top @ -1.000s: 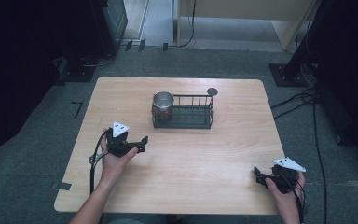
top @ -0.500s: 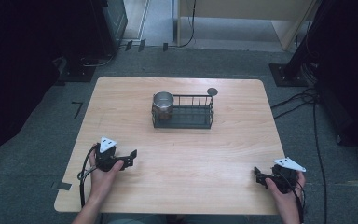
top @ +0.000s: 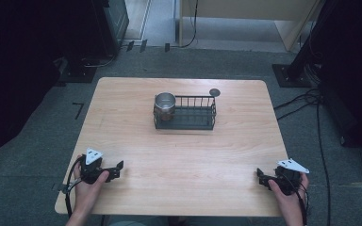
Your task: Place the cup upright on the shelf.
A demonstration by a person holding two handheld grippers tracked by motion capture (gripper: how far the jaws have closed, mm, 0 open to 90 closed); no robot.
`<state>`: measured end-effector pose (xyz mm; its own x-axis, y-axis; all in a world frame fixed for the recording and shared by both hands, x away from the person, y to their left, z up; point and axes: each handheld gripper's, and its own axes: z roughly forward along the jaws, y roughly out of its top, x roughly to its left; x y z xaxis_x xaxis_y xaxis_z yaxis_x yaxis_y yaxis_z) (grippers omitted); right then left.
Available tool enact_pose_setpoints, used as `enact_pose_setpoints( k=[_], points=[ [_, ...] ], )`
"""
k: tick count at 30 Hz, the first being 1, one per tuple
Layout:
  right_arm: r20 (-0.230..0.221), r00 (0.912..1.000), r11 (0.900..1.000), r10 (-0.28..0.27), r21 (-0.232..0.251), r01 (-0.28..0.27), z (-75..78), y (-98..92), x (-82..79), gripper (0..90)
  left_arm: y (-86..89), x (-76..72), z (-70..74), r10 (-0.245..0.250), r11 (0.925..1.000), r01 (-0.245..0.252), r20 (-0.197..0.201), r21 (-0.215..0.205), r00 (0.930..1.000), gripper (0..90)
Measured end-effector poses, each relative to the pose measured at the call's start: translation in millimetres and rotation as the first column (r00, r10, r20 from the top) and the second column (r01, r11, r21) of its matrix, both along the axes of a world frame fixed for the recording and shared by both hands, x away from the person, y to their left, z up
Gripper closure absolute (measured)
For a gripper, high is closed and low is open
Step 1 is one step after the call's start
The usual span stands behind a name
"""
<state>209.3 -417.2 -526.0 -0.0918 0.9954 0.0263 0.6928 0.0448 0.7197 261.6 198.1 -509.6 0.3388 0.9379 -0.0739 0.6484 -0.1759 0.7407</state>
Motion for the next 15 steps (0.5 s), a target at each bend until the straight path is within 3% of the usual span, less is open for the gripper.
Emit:
enact_pose_setpoints(
  k=[7, 15],
  points=[
    [0.0, 1.0, 1.0, 0.0, 0.0, 0.0, 0.0, 0.0, 0.0, 4.5, 18.8, -13.2, -1.0, 0.037, 0.9987, -0.037, 0.001, 0.034, 0.9993, 1.9],
    [0.0, 1.0, 1.0, -0.002, -0.001, 0.002, 0.0, -0.1, 0.0, 4.5, 31.7, -17.7, -2.9, 0.058, 0.9972, -0.057, -0.028, 0.048, 0.9979, 1.9]
  ],
)
